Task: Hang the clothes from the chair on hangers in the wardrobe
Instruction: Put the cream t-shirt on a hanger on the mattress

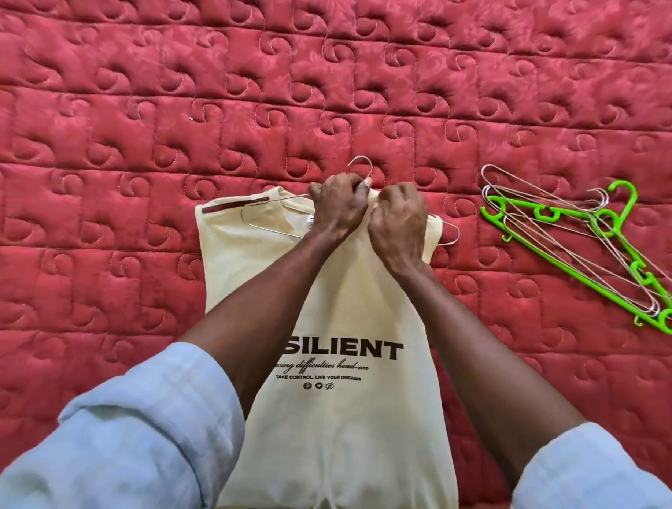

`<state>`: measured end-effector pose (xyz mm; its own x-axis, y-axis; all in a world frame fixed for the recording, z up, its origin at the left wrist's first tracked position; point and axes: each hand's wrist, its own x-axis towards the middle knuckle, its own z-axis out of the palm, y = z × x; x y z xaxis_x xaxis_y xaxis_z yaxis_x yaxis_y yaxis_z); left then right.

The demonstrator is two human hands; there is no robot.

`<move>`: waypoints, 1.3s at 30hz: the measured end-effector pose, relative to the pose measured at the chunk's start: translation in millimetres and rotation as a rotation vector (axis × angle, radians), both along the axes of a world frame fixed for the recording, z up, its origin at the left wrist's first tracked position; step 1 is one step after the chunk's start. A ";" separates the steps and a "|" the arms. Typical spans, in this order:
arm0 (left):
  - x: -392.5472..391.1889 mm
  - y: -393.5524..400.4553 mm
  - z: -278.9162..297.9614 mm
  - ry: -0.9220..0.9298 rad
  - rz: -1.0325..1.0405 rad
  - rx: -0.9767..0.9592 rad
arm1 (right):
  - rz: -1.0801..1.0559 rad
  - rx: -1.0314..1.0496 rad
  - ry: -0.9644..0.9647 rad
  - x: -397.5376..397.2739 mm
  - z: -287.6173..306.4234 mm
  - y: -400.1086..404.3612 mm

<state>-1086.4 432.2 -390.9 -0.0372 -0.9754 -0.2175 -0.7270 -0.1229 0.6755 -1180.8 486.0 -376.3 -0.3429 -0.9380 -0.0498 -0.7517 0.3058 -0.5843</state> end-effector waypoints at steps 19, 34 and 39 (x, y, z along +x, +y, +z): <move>93.1 61.5 -17.9 0.019 0.455 -0.286 | -0.101 0.175 -0.459 2.3 -11.3 -33.3; 110.8 24.7 -5.8 -0.288 0.334 0.009 | -0.316 0.133 -0.422 4.0 -12.4 -32.8; 123.7 22.6 1.2 -0.158 0.480 0.055 | -0.321 0.132 -0.437 0.3 -13.0 -30.9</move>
<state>-962.7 454.9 -389.7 0.4494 -0.8616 -0.2359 -0.6726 -0.5002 0.5453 -1180.5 455.1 -389.4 -0.5313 -0.7661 -0.3617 -0.3055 0.5714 -0.7617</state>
